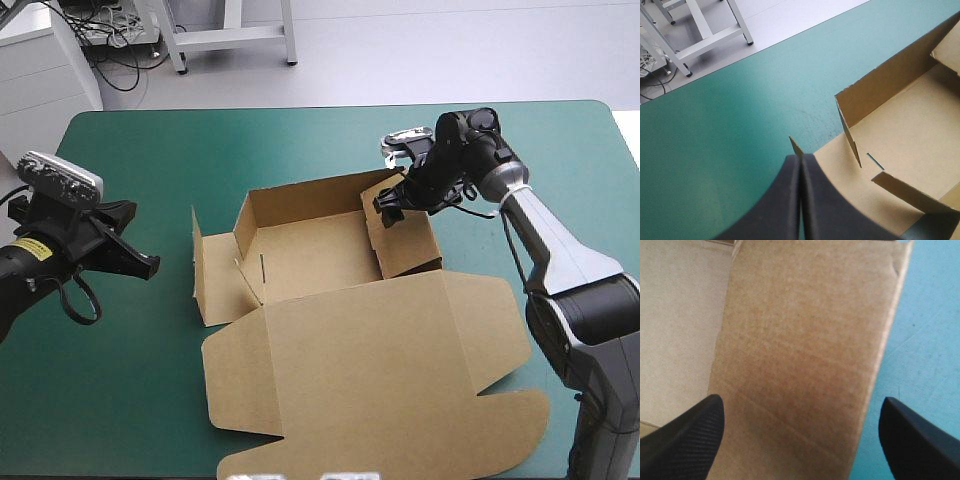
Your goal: Fold the box
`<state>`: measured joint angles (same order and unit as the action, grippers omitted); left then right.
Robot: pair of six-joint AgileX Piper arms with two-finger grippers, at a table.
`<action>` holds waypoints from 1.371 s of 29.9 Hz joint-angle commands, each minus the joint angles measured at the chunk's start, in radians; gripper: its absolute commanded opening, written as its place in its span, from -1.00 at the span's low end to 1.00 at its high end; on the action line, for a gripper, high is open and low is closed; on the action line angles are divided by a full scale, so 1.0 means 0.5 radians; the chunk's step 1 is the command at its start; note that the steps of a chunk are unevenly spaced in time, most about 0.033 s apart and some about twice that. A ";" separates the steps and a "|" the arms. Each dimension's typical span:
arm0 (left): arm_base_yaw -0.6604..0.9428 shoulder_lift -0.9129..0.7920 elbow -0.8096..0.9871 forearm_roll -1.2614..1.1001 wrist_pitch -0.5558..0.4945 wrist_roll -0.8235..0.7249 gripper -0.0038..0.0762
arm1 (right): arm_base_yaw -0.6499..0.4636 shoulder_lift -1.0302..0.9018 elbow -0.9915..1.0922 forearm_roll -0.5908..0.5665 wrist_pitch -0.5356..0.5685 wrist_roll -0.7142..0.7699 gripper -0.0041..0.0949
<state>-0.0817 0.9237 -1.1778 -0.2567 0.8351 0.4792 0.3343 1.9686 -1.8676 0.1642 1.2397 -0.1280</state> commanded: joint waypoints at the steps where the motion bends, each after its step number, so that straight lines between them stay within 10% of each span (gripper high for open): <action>1: -0.002 -0.022 -0.054 -0.047 -0.121 -0.013 -0.97 | -0.010 -0.057 -0.047 0.041 0.016 -0.016 0.65; 9: -0.002 -0.022 -0.054 -0.047 -0.128 -0.013 -0.97 | -0.010 -0.030 -0.047 0.033 0.016 -0.016 0.40; 24: -0.002 -0.022 -0.054 -0.069 -0.134 -0.013 -0.97 | -0.010 0.030 -0.047 0.016 0.016 0.010 -0.96; 41: -0.002 -0.022 -0.054 -0.064 -0.183 -0.076 -0.97 | -0.527 -0.574 -0.047 0.261 0.016 -0.321 -0.96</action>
<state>-0.0817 0.9237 -1.1778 -0.2703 0.8286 0.4588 0.1375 1.7899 -1.8645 0.2050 1.2324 -0.2545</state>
